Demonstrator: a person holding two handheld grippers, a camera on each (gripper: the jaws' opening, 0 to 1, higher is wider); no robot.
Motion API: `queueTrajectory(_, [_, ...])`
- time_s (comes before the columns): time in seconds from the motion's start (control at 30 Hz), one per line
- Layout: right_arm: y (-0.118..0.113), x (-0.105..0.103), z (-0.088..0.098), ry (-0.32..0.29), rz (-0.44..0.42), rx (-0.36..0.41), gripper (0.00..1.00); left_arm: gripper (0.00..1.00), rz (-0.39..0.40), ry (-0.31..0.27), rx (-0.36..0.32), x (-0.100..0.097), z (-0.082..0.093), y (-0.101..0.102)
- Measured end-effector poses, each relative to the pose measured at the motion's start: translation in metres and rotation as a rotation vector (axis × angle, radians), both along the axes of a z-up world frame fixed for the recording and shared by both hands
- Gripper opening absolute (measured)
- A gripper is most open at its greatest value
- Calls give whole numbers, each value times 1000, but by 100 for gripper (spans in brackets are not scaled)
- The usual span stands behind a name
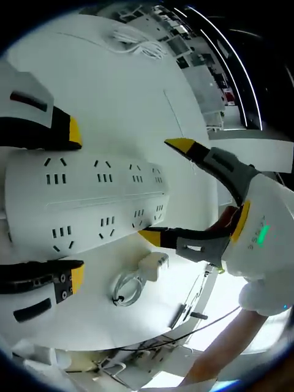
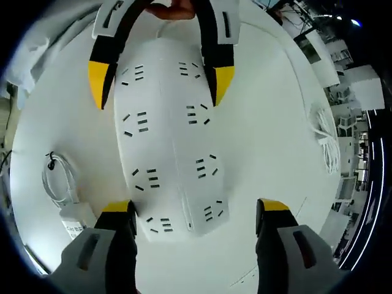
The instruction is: Straighten the power strip on the desk, plug the charger into it
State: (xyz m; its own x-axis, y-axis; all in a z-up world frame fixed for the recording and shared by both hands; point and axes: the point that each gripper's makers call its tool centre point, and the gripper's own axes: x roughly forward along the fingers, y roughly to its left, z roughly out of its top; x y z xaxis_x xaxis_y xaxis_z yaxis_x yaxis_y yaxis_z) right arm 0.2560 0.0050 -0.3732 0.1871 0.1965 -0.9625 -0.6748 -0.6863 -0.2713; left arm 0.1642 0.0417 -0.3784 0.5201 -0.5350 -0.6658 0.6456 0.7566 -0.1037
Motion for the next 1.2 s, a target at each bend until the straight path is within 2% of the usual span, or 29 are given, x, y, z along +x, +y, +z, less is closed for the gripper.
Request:
queueTrajectory(0.27, [1, 0, -4, 27, -6, -51, 81, 74, 1, -1, 0, 0, 0, 0])
queueTrajectory(0.4, [-5, -9, -11, 95, 24, -126, 70, 74, 3, -1, 2, 0, 0, 1])
queueTrajectory(0.47, [-9, -12, -12, 127, 11, -148, 64, 74, 4, -2, 2, 0, 0, 1])
queueTrajectory(0.5, [-11, -14, -13, 152, -4, -161, 64, 74, 4, -2, 1, 0, 0, 1])
queueTrajectory(0.97, [-13, -13, -13, 162, -44, -147, 65, 74, -21, 1, 9, 2, -1, 0])
queueTrajectory(1.2, [-18, -17, -13, 166, -102, -141, 64, 74, -75, -2, 1, 1, -1, 0])
